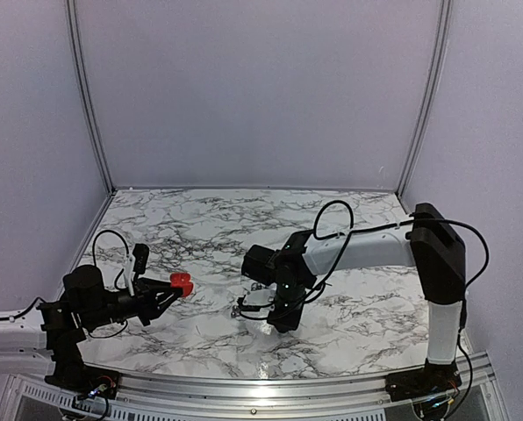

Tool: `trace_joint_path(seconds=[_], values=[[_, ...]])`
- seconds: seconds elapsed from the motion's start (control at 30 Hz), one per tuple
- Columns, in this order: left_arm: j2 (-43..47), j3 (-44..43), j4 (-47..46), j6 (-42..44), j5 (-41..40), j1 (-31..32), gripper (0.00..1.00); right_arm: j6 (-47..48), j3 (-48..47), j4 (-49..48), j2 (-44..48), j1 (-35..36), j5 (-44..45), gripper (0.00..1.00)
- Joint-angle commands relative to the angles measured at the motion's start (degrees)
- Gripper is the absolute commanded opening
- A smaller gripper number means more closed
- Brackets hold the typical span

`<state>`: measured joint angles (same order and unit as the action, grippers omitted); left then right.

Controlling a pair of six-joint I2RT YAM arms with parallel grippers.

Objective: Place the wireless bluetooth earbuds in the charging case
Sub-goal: Pick up the left earbud from the center of the board.

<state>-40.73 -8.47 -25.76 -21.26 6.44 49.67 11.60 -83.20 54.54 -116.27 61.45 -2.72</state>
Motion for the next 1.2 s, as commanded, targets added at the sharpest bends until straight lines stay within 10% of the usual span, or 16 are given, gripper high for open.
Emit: trace_joint_path(seconds=[0.0, 0.53, 1.17], values=[[-0.8, -1.6, -0.7, 0.4, 0.6, 0.2, 0.0, -3.7, 2.4, 4.0, 2.5, 0.2, -1.7, 0.19], [-0.3, -1.6, -0.7, 0.6, 0.6, 0.2, 0.0, -3.4, -2.3, 7.8, -2.1, 1.8, -0.4, 0.3], [-1.7, -2.4, -1.1, 1.7, 0.2, 0.2, 0.0, -3.9, -4.2, 6.5, -0.9, 1.3, 0.3, 0.16]])
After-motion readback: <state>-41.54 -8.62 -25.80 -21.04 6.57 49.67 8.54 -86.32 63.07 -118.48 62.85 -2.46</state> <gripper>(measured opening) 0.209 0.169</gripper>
